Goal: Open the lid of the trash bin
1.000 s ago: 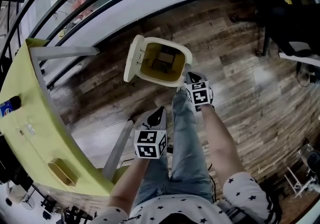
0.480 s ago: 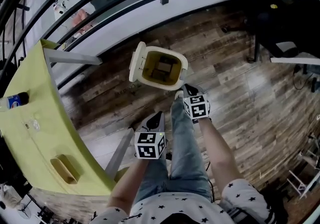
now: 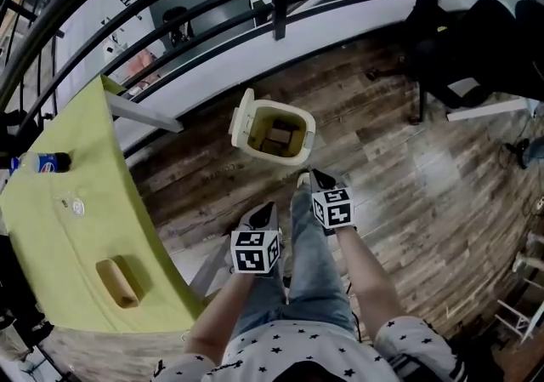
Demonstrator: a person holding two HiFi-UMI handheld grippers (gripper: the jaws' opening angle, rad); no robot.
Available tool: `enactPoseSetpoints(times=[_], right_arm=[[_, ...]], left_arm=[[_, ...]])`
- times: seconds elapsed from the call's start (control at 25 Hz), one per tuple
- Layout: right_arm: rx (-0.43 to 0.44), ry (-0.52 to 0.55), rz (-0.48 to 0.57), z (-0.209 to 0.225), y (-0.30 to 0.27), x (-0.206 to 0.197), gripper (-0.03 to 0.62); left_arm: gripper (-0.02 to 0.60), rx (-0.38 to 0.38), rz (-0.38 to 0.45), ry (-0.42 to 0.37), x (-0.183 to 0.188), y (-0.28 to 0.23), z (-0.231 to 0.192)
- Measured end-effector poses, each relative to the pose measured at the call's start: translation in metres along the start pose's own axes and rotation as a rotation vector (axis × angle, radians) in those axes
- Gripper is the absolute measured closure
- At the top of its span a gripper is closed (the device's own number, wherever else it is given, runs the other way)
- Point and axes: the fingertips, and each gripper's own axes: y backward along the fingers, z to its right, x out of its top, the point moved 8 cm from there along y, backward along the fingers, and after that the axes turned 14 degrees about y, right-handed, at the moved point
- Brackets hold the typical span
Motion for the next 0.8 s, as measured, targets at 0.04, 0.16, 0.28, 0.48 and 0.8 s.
enactPoseSetpoints(times=[0.04,0.16,0.28,0.48,0.8], right_arm=[[0.000,-0.005,0.006,-0.005,0.009,0.001,0.600],[0.000,-0.019,0.026,-0.019,0.034,0.007,0.600],[-0.004,-0.022,0.047,-0.033,0.058,0.014,0.600],[-0.008,-0.021,0.084,-0.058,0.101,0.023,0.600],[-0.032,0.001,0.144,-0.087,0.157,0.038,0.600]], left_arm=[[0.571,0.001,0.002,-0.004,-0.001,0.006,0.001],[0.571,-0.003,0.012,-0.015,-0.003,0.024,0.005],[0.571,-0.013,0.021,-0.039,-0.005,0.041,0.010],[0.571,-0.026,0.030,-0.060,-0.012,0.075,0.016],[0.571,-0.073,0.082,-0.097,-0.003,0.113,0.031]])
